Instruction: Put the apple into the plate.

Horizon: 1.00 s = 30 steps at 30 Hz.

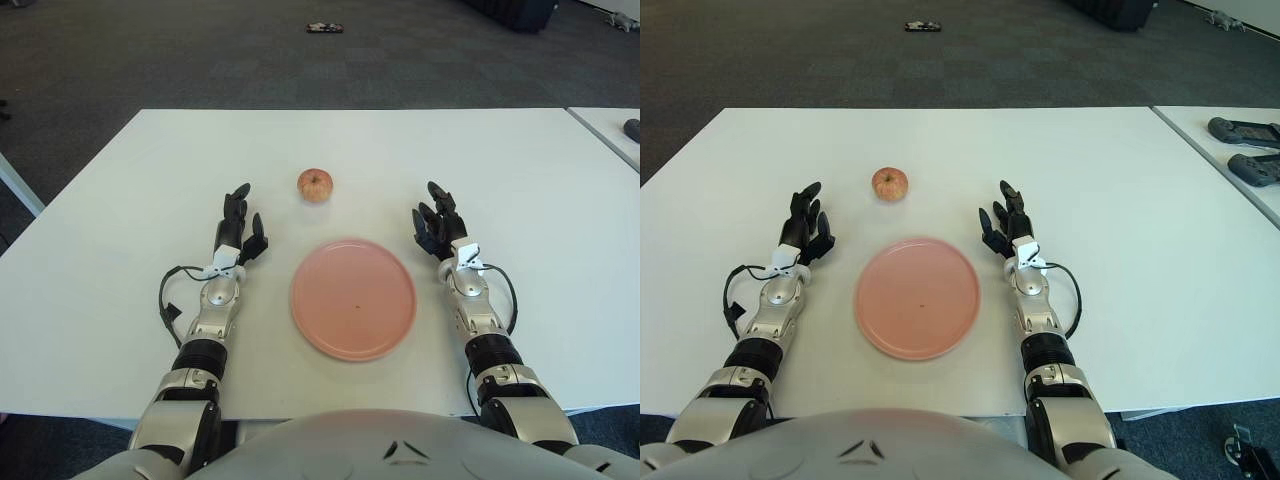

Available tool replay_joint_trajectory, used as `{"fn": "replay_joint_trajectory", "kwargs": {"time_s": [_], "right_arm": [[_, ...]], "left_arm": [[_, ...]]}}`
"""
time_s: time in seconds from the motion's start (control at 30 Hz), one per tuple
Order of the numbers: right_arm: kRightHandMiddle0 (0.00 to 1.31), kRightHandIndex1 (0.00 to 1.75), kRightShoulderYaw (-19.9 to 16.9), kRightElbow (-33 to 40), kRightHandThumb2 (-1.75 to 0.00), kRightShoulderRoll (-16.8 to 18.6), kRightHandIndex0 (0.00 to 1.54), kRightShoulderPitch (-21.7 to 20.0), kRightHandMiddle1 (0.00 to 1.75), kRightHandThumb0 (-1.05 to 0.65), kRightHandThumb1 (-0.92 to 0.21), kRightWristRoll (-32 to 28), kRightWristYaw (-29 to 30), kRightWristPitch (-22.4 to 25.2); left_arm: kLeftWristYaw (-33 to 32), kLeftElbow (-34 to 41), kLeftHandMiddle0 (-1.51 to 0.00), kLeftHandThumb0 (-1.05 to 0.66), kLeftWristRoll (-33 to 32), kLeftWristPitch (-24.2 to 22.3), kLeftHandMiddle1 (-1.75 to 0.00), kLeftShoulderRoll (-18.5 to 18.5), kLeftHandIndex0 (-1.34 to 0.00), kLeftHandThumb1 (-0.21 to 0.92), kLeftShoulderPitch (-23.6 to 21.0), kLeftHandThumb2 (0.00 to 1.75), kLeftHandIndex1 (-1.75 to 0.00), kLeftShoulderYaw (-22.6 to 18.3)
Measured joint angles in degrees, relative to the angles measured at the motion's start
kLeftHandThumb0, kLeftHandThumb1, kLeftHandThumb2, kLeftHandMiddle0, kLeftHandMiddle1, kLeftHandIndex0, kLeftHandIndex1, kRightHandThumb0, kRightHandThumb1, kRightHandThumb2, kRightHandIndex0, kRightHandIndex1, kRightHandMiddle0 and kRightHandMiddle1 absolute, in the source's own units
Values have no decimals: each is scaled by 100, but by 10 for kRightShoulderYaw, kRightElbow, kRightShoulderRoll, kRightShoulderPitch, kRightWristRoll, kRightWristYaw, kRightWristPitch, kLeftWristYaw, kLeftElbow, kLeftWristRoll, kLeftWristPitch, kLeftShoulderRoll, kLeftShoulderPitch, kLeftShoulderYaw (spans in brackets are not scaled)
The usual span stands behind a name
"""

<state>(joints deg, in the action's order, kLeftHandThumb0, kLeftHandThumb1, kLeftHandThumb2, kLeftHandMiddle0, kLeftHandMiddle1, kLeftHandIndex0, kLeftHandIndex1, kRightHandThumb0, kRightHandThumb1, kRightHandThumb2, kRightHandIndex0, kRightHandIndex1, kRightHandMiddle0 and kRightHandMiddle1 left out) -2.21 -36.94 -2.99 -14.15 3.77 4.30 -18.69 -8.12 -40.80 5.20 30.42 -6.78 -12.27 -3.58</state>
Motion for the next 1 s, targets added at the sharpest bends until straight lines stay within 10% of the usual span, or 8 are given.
{"fn": "replay_joint_trajectory", "kwargs": {"time_s": [1.0], "right_arm": [[0,1,1,0,-61,-1,18,0,33,-61,-92,0,1,4]], "left_arm": [[0,0,-27,-70,0,1,-2,1,0,92,0,89,-68,-1]]}}
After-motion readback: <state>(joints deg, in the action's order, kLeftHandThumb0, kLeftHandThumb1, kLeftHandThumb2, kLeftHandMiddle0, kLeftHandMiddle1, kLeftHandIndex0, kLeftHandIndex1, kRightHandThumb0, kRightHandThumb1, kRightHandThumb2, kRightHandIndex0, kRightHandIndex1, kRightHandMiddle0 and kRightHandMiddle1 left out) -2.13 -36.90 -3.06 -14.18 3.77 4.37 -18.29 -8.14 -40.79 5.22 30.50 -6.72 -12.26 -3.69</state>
